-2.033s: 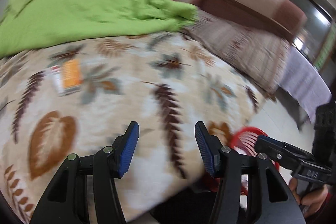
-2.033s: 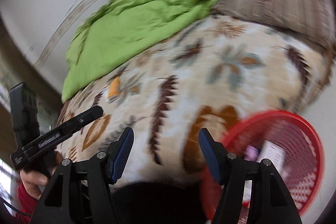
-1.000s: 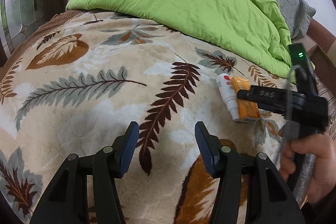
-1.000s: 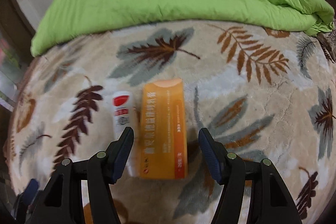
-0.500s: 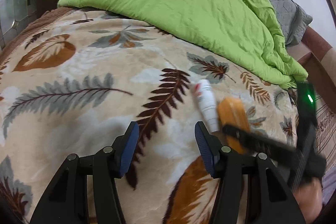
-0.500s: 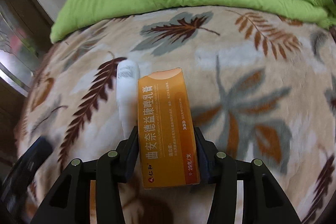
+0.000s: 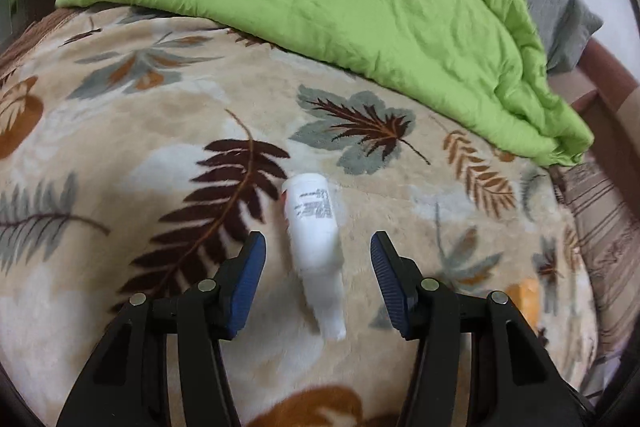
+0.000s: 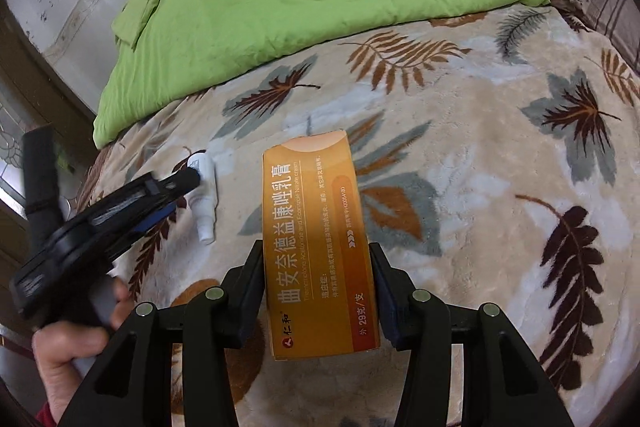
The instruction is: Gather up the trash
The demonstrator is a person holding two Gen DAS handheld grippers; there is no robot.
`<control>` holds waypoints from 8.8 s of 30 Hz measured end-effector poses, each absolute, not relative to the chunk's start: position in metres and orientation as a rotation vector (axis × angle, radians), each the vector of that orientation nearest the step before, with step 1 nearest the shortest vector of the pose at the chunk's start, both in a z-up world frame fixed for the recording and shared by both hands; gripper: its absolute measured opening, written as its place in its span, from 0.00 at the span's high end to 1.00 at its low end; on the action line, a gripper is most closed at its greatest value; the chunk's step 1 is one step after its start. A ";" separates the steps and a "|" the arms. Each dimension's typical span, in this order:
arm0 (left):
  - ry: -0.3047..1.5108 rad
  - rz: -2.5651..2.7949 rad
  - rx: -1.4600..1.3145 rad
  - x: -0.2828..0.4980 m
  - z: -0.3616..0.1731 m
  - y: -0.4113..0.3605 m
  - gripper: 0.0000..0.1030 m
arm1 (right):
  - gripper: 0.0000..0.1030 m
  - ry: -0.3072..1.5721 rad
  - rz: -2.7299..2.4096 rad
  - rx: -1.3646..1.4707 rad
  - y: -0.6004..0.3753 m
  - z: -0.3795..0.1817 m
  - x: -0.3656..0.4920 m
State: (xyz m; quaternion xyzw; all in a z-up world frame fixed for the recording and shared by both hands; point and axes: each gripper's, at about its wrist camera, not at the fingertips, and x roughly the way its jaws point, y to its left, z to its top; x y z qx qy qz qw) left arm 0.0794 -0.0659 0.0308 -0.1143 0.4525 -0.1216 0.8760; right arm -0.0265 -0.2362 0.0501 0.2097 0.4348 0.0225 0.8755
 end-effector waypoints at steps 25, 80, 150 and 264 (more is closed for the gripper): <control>0.802 -0.171 -0.056 0.005 0.055 -0.040 0.71 | 0.49 0.781 0.047 0.317 -0.212 0.077 -0.059; 0.597 -0.465 0.120 -0.186 0.127 -0.099 0.72 | 0.49 0.614 0.038 0.478 -0.280 0.124 -0.258; 0.669 -1.081 0.220 -0.312 0.138 -0.277 0.21 | 0.14 0.662 -0.652 0.423 -0.406 0.112 -0.454; 0.451 -0.655 0.283 -0.312 0.141 -0.135 0.01 | 0.02 0.589 -0.678 0.105 -0.291 0.133 -0.453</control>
